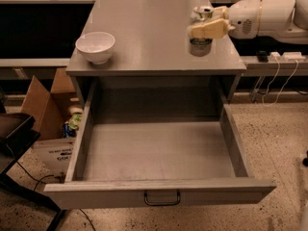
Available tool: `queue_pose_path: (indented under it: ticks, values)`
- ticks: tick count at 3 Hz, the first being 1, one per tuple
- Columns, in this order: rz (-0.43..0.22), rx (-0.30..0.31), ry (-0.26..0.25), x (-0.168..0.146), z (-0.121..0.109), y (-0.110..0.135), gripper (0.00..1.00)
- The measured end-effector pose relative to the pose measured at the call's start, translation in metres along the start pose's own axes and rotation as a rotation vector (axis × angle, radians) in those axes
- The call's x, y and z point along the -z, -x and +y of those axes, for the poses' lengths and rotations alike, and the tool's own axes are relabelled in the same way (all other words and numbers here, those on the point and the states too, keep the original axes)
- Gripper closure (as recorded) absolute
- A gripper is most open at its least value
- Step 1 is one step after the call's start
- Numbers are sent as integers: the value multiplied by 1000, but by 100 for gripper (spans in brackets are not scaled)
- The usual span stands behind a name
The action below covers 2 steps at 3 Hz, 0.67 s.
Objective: Pick 7up can from top drawer and place on counter
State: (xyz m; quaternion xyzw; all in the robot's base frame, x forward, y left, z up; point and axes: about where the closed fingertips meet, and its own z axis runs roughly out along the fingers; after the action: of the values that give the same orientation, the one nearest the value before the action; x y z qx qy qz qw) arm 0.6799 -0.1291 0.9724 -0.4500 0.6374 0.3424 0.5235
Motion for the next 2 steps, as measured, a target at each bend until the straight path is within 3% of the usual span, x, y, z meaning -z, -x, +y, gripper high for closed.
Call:
queue_pose_path:
  ticks: [1,2]
  values:
    - [-71,-24,-136,2,-43,17,100]
    - [-76,-23,-126,-4,-45,18,100]
